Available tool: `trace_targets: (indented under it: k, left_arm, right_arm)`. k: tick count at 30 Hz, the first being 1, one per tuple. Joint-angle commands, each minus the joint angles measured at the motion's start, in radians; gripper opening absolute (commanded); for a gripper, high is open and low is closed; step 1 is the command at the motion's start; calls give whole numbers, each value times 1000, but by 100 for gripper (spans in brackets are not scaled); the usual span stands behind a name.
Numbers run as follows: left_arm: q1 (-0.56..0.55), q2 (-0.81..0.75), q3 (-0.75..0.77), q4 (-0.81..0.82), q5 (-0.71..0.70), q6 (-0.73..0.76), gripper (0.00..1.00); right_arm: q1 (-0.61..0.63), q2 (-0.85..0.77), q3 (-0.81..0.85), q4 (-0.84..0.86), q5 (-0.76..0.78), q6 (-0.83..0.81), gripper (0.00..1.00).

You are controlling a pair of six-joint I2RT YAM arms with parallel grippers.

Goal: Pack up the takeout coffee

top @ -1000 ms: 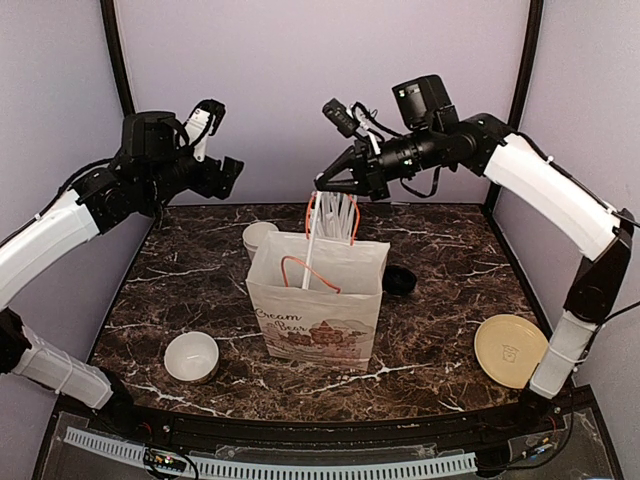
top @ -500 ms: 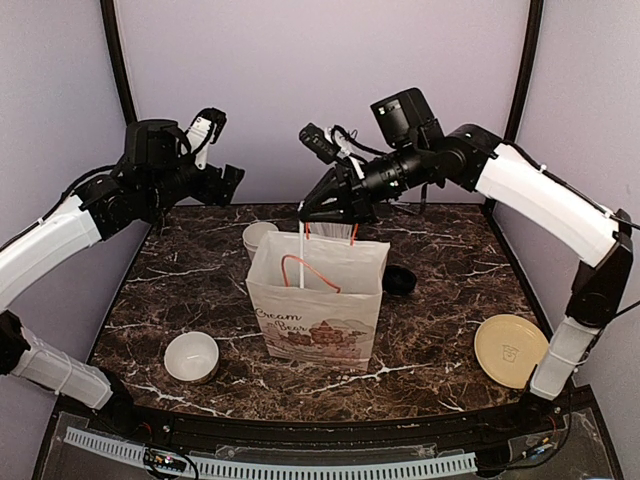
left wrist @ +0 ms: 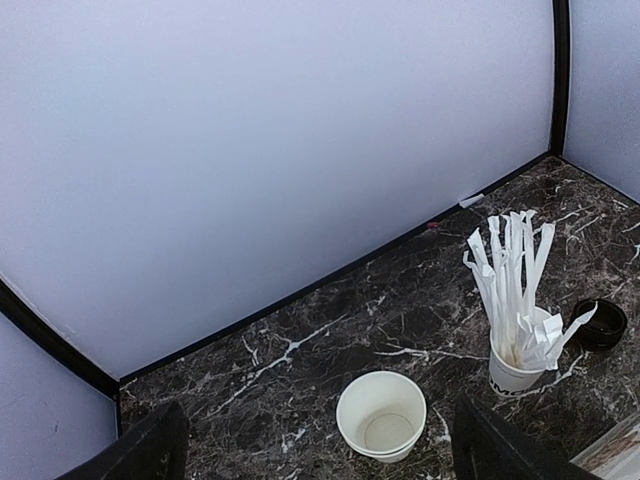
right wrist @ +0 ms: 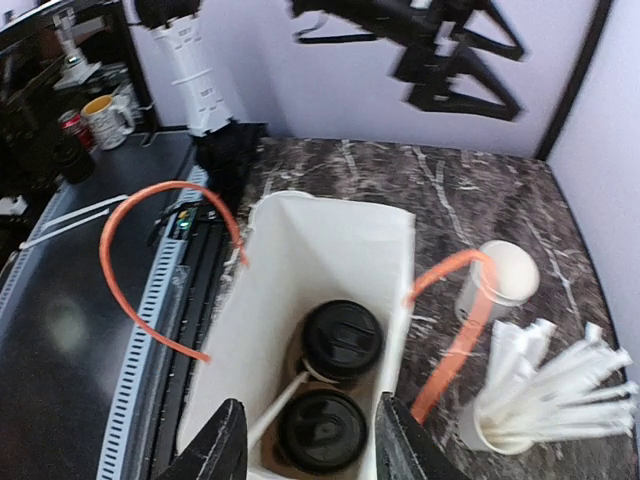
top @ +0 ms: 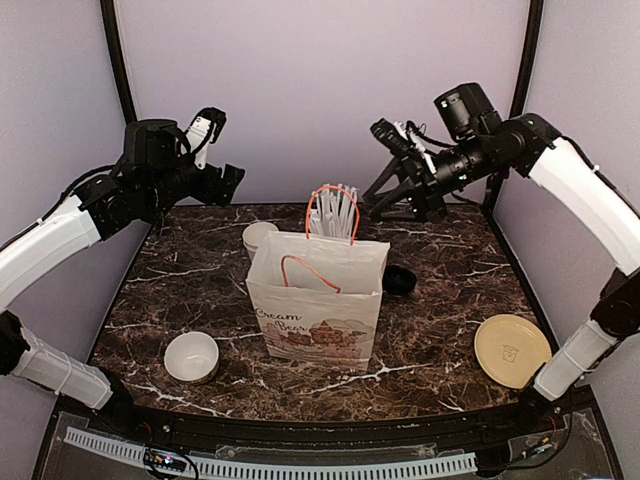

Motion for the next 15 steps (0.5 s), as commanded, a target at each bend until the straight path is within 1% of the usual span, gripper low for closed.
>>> trace_targets:
  k: [1, 3, 4, 6, 8, 12, 15]
  left_arm:
    - [9, -12, -5, 27, 11, 3, 94]
    - [10, -15, -7, 25, 13, 8, 94]
    - [9, -15, -8, 26, 15, 10, 94]
    - [9, -18, -14, 27, 21, 7, 96]
    - [9, -12, -18, 23, 33, -8, 98]
    - [10, 0, -26, 15, 61, -25, 98]
    - [10, 5, -29, 16, 59, -16, 98]
  right_arm:
    - [-160, -4, -31, 187, -30, 164, 40]
    - [-202, 16, -76, 308, 52, 269, 36]
    - [-216, 36, -86, 341, 95, 304, 35]
    - [-241, 97, -69, 365, 172, 355, 36]
    - [-246, 165, -38, 363, 222, 370, 39]
    - [-246, 267, 14, 367, 244, 374, 42]
    - [-245, 323, 45, 377, 244, 387, 40]
